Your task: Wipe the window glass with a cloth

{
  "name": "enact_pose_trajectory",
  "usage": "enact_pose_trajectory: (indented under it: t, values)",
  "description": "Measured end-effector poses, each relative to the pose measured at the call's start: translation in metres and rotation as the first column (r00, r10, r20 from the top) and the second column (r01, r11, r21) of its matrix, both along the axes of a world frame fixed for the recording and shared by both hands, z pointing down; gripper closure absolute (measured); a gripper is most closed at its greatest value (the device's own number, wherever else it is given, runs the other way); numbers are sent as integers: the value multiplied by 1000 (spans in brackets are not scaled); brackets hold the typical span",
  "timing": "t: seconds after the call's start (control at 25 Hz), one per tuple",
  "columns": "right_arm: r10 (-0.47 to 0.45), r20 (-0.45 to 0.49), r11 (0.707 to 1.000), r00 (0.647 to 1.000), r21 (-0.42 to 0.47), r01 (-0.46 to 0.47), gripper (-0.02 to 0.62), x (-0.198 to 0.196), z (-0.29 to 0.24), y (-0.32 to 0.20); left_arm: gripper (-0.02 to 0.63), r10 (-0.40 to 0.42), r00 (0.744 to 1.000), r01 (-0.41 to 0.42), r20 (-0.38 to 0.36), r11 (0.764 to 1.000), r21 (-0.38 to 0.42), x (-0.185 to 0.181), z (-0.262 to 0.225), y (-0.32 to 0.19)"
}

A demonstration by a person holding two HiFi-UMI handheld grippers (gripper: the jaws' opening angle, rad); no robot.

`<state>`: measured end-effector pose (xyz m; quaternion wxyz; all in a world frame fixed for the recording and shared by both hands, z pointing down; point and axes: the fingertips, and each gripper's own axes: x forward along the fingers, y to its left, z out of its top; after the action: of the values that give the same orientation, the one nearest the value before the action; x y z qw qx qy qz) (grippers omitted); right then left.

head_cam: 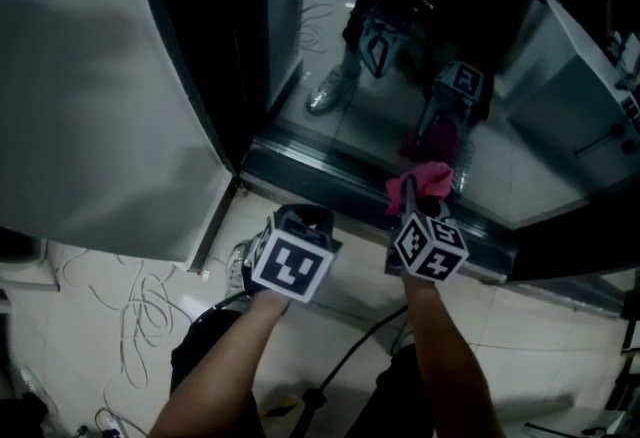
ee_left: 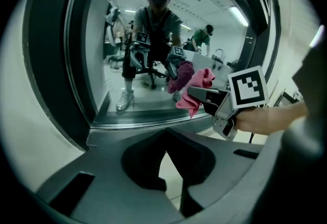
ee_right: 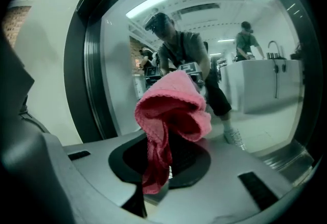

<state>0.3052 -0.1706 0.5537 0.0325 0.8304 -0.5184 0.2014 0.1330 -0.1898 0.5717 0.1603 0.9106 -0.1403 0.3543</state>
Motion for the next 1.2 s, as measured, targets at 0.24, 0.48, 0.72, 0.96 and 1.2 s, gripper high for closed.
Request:
enact_pose_trajectory:
  t: [0.24, 0.48, 0.72, 0.96, 1.2]
  values:
    - [-60, 0, 998, 998, 3, 60, 534, -30, 1, -36, 600, -40, 999, 40, 13, 999, 1, -23, -1, -18]
    - [-126, 3, 992, 992, 8, 126, 535, -64, 4, -73, 600, -84, 996, 84, 33, 996, -9, -52, 5, -36]
    - [-193, 11, 981, 981, 15, 193, 535, -101, 10, -112, 600, -124, 990, 126, 62, 992, -18, -84, 13, -52]
    - [-284, -1, 959, 959, 20, 284, 535, -144, 13, -151, 600, -169, 984, 171, 60, 985, -35, -109, 17, -64]
    - [-345, -18, 938, 938, 27, 345, 535, -178, 13, -192, 600, -204, 977, 207, 60, 977, -53, -131, 20, -74]
